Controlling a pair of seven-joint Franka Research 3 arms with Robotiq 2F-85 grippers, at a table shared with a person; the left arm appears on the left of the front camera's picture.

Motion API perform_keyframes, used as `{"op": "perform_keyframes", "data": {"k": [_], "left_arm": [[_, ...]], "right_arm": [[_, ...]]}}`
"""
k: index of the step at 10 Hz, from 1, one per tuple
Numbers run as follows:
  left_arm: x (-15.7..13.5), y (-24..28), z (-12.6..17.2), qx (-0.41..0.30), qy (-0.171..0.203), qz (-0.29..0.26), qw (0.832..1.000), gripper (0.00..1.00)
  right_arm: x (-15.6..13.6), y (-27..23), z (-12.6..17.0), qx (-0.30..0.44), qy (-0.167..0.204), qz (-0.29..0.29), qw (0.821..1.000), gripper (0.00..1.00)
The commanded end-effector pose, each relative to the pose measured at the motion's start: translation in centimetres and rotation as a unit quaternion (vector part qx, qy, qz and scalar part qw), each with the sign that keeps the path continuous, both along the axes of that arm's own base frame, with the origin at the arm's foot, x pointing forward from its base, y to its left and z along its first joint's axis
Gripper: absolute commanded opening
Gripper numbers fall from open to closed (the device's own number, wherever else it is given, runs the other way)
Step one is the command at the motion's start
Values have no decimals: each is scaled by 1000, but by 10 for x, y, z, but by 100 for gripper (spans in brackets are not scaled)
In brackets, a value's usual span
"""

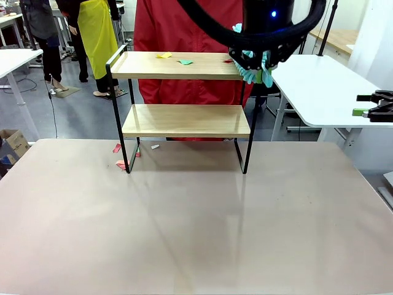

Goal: Clean the shelf.
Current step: Clean the specific section of the Shelf indicated by the human with the Duster.

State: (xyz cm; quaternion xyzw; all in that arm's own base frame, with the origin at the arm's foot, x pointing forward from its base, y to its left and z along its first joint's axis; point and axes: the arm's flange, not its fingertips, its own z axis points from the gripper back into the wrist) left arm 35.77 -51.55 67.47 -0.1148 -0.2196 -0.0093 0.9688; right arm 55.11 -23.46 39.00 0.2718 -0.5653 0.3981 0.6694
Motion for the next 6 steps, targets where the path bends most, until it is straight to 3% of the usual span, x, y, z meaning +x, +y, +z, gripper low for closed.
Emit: {"op": "perform_keyframes", "data": {"k": [1,6], "left_arm": [[9,18,12,12,1,-10,1000,13],[18,63,-4,62,52,-22,997,13]], "right_arm": [[-2,2,2,-2,0,2,1000,100],[-2,2,2,-2,0,2,1000,100]]}}
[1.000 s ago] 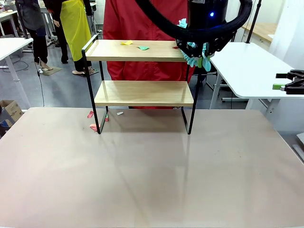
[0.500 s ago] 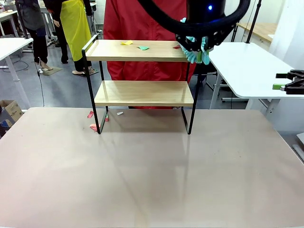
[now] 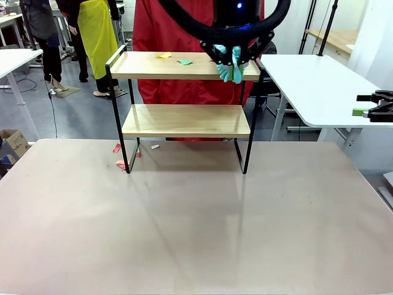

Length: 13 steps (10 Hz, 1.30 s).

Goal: Clean the shelf.
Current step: Clean the specific section of the Shelf indicated by the human with the Duster.

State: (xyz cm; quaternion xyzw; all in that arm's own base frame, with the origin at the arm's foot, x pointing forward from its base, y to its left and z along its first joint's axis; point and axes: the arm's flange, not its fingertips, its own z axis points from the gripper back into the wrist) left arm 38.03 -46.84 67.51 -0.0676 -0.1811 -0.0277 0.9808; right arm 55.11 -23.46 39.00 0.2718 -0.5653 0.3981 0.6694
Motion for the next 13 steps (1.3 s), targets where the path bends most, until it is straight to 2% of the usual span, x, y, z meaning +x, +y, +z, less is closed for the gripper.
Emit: {"op": "perform_keyframes", "data": {"k": [1,8,13], "left_arm": [[-6,27,-4,18,17,-2,1000,13],[2,117,-21,56,49,39,997,13],[5,181,-11,113,45,76,990,13]], "right_arm": [[-2,2,2,-2,0,2,1000,100],[-2,2,2,-2,0,2,1000,100],[-2,2,2,-2,0,2,1000,100]]}}
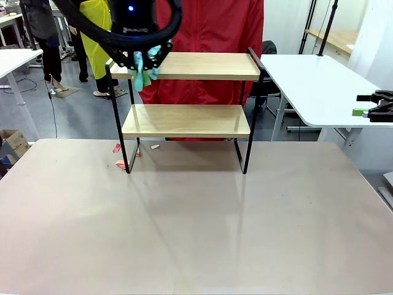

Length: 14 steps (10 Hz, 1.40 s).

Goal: Clean the shelf.
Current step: Clean the specific section of the Shelf indicated by the human with the Duster.

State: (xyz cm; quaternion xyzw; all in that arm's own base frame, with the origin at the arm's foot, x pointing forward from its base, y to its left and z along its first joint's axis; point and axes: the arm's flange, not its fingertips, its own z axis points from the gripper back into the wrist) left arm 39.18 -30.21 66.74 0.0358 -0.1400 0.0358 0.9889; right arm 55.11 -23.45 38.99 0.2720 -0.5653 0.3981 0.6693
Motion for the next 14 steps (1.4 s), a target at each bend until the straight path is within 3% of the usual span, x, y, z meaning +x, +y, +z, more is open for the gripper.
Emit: {"op": "perform_keyframes", "data": {"k": [1,4,6,7,8,13,14], "left_arm": [[-9,25,0,65,-12,23,998,13],[-34,28,24,141,-83,69,984,13],[-47,26,43,130,-115,69,982,13],[-51,23,48,90,-137,48,985,13],[-44,22,39,127,-95,52,986,13],[-40,18,35,124,-96,53,986,13],[-40,25,42,98,-114,9,989,13]], "right_arm": [[-2,2,2,-2,0,1,1000,100],[-2,2,2,-2,0,1,1000,100],[-2,2,2,-2,0,1,1000,100],[-2,2,2,-2,0,1,1000,100],[-2,2,2,-2,0,1,1000,100],[-2,2,2,-2,0,1,1000,100],[-2,2,2,-2,0,1,1000,100]]}}
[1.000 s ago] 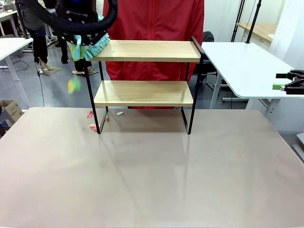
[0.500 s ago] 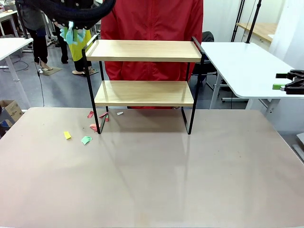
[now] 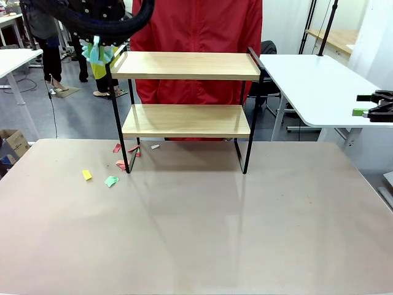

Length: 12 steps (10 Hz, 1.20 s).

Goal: Clean the shelf.
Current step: Clean the specific section of the Shelf indicated by the human with the Duster.

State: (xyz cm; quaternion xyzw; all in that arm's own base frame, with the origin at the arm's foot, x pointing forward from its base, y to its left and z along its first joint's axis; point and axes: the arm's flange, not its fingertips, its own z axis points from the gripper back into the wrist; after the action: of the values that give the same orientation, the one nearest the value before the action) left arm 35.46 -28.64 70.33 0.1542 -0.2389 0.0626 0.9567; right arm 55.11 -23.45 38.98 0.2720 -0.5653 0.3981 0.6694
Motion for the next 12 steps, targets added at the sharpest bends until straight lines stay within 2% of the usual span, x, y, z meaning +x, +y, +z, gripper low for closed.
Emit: {"op": "perform_keyframes", "data": {"k": [1,3,5,6,7,8,10,11,12], "left_arm": [[-4,19,8,-29,-20,-71,997,13],[-12,42,6,-62,-35,-162,984,13],[-17,70,11,-64,-61,-220,971,13],[-21,86,13,-68,-83,-247,963,13],[-27,102,13,-93,-89,-296,947,13],[-32,119,11,-115,-69,-333,933,13],[-42,139,19,-123,-36,-431,893,13],[-49,146,26,-117,-29,-470,874,13],[-55,143,37,-79,-13,-491,867,13]], "right_arm": [[-2,2,2,-2,0,2,1000,100],[-2,2,2,-2,0,2,1000,100],[-2,2,2,-2,0,2,1000,100],[-2,2,2,-2,0,2,1000,100],[-2,2,2,-2,0,2,1000,100],[-2,2,2,-2,0,2,1000,100],[-2,2,2,-2,0,2,1000,100],[-2,2,2,-2,0,2,1000,100],[-2,2,2,-2,0,2,1000,100]]}}
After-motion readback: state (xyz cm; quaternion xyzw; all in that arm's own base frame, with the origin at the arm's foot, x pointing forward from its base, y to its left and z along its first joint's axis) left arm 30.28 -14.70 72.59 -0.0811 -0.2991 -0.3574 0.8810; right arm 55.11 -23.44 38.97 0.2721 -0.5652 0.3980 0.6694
